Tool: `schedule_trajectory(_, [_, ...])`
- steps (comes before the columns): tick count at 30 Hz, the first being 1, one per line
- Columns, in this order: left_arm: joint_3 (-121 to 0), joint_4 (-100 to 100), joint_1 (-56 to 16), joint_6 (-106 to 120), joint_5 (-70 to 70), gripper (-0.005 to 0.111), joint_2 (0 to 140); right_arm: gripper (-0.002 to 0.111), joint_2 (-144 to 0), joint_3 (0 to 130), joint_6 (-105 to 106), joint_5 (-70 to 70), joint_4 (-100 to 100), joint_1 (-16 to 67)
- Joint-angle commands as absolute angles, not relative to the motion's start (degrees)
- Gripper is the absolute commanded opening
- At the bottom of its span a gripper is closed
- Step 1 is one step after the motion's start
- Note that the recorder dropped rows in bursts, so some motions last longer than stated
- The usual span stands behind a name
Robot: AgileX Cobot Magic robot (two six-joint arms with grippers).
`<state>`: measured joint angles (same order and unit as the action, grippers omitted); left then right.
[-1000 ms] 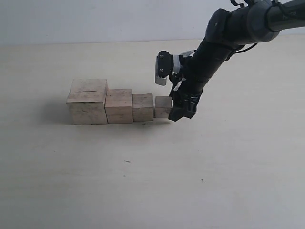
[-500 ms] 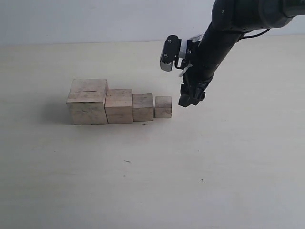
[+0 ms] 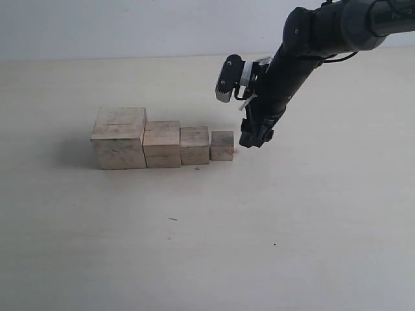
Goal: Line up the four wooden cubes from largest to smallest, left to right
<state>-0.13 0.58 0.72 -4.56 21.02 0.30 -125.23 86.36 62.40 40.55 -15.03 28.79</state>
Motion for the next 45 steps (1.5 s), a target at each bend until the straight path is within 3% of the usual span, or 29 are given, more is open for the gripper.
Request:
schedule_trajectory(1, [0.00,0.53,0.38,-4.77,20.32,0.000,0.00,0.069,-125.38,86.42,62.64,39.06,-19.29,28.97])
schedule_trajectory(45, [0.00,0.53,0.38,-4.77,20.32,0.000,0.00,0.069,-125.38,86.42,59.93,40.70,-19.36,30.63])
